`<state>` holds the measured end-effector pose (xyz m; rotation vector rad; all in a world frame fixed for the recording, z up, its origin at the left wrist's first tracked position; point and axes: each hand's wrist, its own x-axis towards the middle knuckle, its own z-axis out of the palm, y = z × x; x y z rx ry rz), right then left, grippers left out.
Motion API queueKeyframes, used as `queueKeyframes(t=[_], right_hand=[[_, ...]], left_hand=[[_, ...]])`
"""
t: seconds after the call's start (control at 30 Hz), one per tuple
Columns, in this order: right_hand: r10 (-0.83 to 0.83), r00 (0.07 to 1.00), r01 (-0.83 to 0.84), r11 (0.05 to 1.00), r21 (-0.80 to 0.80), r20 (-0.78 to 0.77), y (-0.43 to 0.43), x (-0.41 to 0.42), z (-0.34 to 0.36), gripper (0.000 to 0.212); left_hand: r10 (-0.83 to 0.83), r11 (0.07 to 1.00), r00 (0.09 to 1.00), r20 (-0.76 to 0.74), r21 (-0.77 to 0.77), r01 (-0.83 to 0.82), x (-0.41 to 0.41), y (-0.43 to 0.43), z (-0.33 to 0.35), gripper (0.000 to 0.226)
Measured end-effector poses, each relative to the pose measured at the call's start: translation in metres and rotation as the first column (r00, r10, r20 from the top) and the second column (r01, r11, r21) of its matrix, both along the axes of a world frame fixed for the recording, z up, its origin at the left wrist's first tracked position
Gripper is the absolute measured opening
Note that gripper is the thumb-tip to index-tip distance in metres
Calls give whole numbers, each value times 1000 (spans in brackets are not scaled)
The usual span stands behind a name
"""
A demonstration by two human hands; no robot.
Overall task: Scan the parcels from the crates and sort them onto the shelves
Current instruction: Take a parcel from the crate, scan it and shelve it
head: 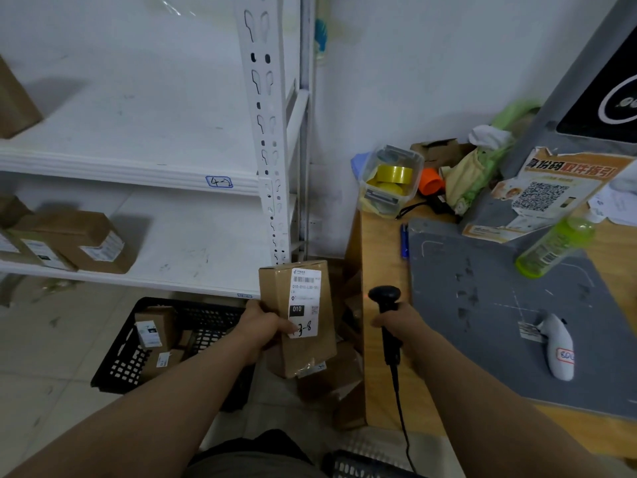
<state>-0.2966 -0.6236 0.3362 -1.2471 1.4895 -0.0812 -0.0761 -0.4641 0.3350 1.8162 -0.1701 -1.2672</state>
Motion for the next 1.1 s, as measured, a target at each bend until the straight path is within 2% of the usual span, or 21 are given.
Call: queueKeyframes(t=[0.13,0.23,0.33,0.57,0.63,0.87,1.03,1.1], right_hand=[[-15,994,12,1000,-29,-105,-7,-9,-19,47],[50,977,-62,997,-50,-209,-9,-11,-25,37],[46,959,-63,997,-52,-281,-8,-15,-27,31],[52,923,-64,998,-17,-381,-4,-25,-28,22],[63,919,-72,997,-9,-388,-4,-27,-27,29],[48,929,-44,999,18,-368,-2,-32,-18,80],[56,922,-73,997,-30,-384,-1,-34,-11,88],[97,894,-149,985,-87,-437,-1,-32,-2,86]], left_hand=[[-64,998,997,-51,-21,63,0,1,4,65],[-82,997,993,-83,-17,80,2,1,2,67],[-94,996,993,-73,-1,94,2,0,0,67],[-120,993,988,-97,-2,120,-4,-4,-1,64],[-122,992,987,-109,-1,122,-6,-5,0,61],[-166,986,977,-131,1,168,-7,-7,-4,73],[-196,981,969,-149,-27,194,-5,-1,-3,83],[-187,982,971,-147,-38,183,-4,2,-1,82]])
